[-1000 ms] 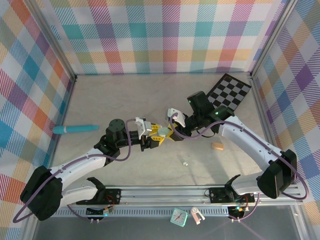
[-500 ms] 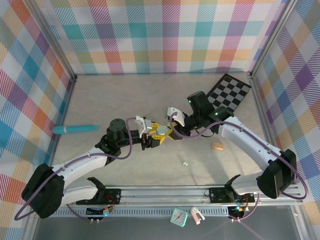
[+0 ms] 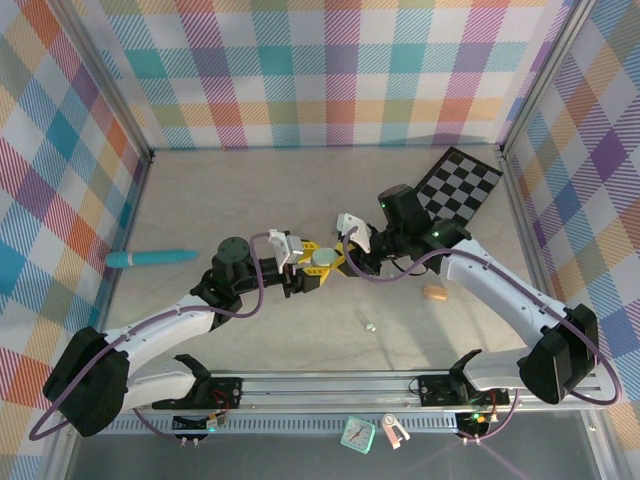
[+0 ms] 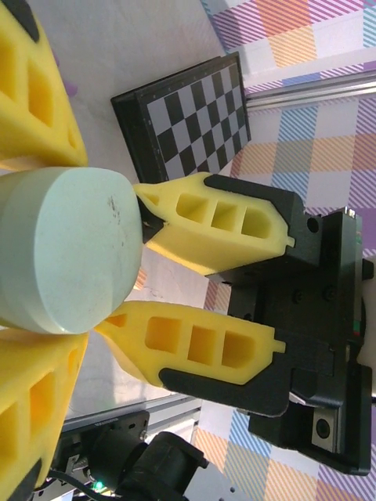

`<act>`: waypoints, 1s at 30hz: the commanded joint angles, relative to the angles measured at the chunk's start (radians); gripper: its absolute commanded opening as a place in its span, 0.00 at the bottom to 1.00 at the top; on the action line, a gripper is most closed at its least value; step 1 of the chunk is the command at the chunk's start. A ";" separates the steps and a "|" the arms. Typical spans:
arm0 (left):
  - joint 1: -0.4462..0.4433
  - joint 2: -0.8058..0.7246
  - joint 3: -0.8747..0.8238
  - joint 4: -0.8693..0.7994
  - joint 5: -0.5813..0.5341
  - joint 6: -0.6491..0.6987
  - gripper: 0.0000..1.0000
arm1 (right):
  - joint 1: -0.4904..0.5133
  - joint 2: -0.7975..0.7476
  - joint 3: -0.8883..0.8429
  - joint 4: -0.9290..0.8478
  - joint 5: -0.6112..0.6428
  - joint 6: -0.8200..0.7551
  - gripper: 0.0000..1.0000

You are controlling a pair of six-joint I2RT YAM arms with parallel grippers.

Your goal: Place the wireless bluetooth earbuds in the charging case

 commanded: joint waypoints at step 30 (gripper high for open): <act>-0.009 0.052 0.089 0.040 0.305 -0.003 0.27 | -0.010 -0.036 0.015 -0.059 -0.200 -0.100 0.47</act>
